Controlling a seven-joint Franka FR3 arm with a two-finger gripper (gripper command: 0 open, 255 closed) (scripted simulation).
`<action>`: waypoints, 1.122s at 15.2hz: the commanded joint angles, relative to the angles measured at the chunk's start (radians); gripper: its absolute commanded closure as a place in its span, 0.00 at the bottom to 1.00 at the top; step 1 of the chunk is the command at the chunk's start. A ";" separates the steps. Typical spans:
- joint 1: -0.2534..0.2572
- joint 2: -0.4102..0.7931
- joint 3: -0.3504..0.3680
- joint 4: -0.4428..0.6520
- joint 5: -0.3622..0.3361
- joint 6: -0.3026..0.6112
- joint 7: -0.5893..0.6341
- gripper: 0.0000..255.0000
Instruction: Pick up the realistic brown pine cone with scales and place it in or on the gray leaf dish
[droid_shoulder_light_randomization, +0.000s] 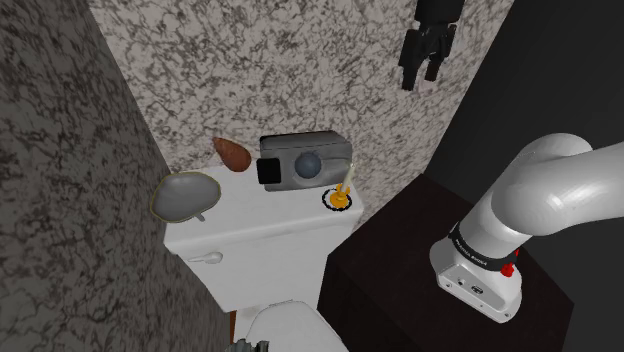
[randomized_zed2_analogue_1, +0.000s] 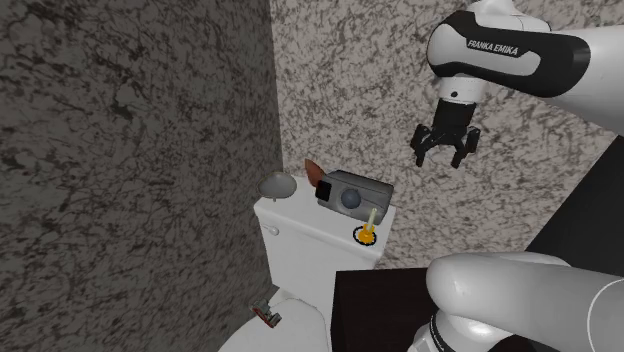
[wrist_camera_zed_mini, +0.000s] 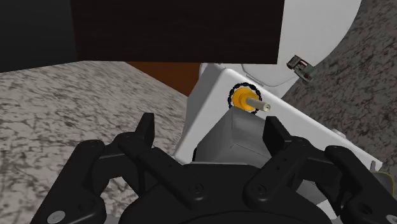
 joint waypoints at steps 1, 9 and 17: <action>0.000 0.000 0.000 0.000 0.000 0.000 0.000 0.00; 0.050 0.126 0.147 -0.046 0.031 0.304 0.083 0.00; 0.063 0.330 0.302 -0.007 -0.018 0.586 0.196 0.00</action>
